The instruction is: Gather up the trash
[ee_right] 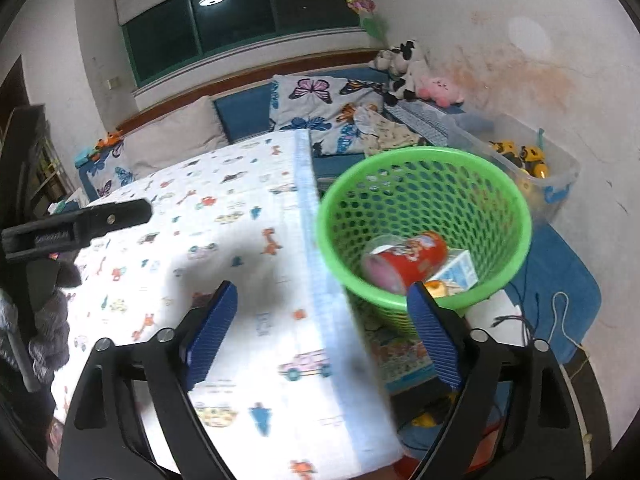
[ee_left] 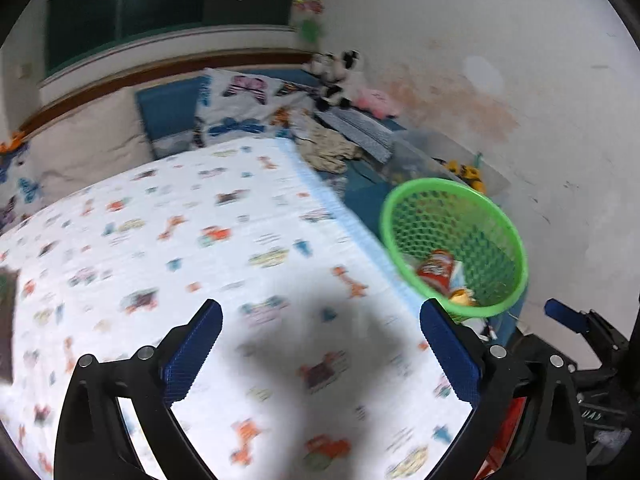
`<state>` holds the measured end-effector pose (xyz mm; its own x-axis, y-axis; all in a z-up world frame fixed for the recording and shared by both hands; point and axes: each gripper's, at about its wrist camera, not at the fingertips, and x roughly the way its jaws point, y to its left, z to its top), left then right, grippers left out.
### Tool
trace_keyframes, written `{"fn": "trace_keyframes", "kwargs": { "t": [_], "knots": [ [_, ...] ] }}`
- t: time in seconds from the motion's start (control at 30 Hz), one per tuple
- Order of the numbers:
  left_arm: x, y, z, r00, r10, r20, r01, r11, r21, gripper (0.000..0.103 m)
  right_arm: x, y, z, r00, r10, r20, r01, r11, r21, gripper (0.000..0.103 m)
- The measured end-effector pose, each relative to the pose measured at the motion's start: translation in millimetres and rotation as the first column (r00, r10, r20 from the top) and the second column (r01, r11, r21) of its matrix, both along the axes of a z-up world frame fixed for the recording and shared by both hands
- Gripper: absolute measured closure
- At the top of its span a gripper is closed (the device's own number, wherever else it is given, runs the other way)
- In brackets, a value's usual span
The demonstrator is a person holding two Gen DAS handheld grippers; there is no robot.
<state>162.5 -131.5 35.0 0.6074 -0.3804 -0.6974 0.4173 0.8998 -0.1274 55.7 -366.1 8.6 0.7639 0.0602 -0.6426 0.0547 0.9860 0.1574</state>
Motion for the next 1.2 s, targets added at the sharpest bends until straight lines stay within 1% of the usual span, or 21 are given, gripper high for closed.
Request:
{"fn": "trace_keyframes", "kwargs": {
  "t": [0.07,0.23,0.47,0.67,0.87,1.03,1.2],
  "knots": [
    [-10.0,19.9,0.4,0.999,0.043,0.009,-0.043,0.999,0.011,0.007,-1.2,11.8,1.1,1.000,0.016,-0.002,-0.016,1.000,-0.002,0.015],
    [-32.6,62.1,4.1,0.991,0.129,0.028,-0.129,0.992,0.002,0.007,-5.4,42.8,4.4,0.999,0.053,0.004,-0.053,0.998,-0.020,0.012],
    [-63.4,95.8,9.9,0.977,0.196,0.085,-0.197,0.980,-0.004,0.007,-11.3,66.4,10.9,0.997,0.071,0.020,-0.071,0.997,-0.003,0.012],
    [-85.0,108.6,13.9,0.966,0.229,0.124,-0.229,0.973,-0.014,0.007,-20.9,74.0,16.3,0.997,0.075,0.035,-0.075,0.997,-0.012,0.010],
    [-97.6,108.8,9.7,0.958,0.243,0.149,-0.249,0.968,0.025,0.007,-24.2,74.1,15.2,0.997,0.074,0.033,-0.074,0.997,-0.004,0.010],
    [-101.1,110.9,4.8,0.959,0.250,0.133,-0.255,0.967,0.025,0.007,-25.9,73.5,13.3,0.997,0.069,0.035,-0.069,0.998,-0.002,0.010],
    [-107.5,110.9,5.0,0.956,0.259,0.140,-0.265,0.964,0.025,0.007,-27.2,72.7,13.5,0.997,0.068,0.038,-0.068,0.998,0.002,0.010]
  ]
}}
